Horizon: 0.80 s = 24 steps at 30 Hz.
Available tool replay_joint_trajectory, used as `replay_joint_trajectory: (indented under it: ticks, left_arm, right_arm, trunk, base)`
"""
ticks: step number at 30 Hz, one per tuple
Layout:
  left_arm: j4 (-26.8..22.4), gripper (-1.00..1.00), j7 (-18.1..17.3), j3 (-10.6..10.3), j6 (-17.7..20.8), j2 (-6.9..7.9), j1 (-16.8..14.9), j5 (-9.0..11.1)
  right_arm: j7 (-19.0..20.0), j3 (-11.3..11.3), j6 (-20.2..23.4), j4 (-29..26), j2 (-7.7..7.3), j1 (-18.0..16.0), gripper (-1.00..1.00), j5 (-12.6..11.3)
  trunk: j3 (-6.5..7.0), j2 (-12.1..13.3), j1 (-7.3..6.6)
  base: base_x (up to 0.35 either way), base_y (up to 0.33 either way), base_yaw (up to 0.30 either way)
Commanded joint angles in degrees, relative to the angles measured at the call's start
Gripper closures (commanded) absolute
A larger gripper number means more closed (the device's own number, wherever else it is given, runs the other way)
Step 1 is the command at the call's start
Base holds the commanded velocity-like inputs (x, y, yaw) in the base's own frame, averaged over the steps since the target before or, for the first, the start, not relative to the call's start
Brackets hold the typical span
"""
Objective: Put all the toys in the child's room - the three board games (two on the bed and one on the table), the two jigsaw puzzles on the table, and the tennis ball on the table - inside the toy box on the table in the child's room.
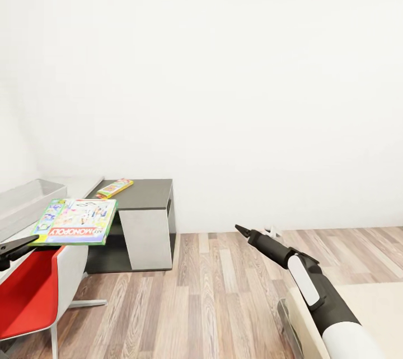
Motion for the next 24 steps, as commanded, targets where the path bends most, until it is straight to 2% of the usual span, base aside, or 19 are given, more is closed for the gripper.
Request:
replay_joint_trajectory:
  ticks: [1, 4, 11, 20, 24]
  left_arm:
    - [0.1, 1.00, -0.2, 0.0, 0.5, 0.00, 0.0, 0.0]
    - [0.2, 1.00, -0.2, 0.1, 0.5, -0.02, 0.0, -0.1]
    - [0.2, 1.00, -0.2, 0.1, 0.5, -0.19, 0.0, 0.1]
    - [0.4, 1.00, -0.2, 0.2, 0.5, -0.37, 0.1, 0.3]
    - [0.4, 1.00, -0.2, 0.2, 0.5, -0.39, 0.1, 0.4]
  right_arm:
    - [0.0, -0.1, 0.4, 0.0, 0.01, 0.0, -1.00, -0.4]
    - [0.0, 0.0, 0.4, -0.1, 0.06, 0.0, -1.00, -0.3]
    - [-0.1, 0.1, 0.4, -0.1, 0.09, -0.1, -1.00, -0.2]
    - [-0.2, 0.2, 0.4, -0.1, 0.09, 0.0, -1.00, -0.1]
    - [-0.3, 0.3, 0.4, -0.1, 0.16, 0.0, -1.00, -0.1]
  trunk:
    - [-0.02, 0.0, 0.02]
    - [-0.02, 0.0, 0.02]
    - [-0.02, 0.0, 0.02]
    - [-0.02, 0.0, 0.02]
    - [-0.02, 0.0, 0.02]
  base:
    - [0.000, 0.000, 0.000]
    - [0.000, 0.000, 0.104]
    - [0.044, -0.081, 0.262]
    - [0.184, -0.207, 0.290]
    - [0.265, -0.073, 0.284]
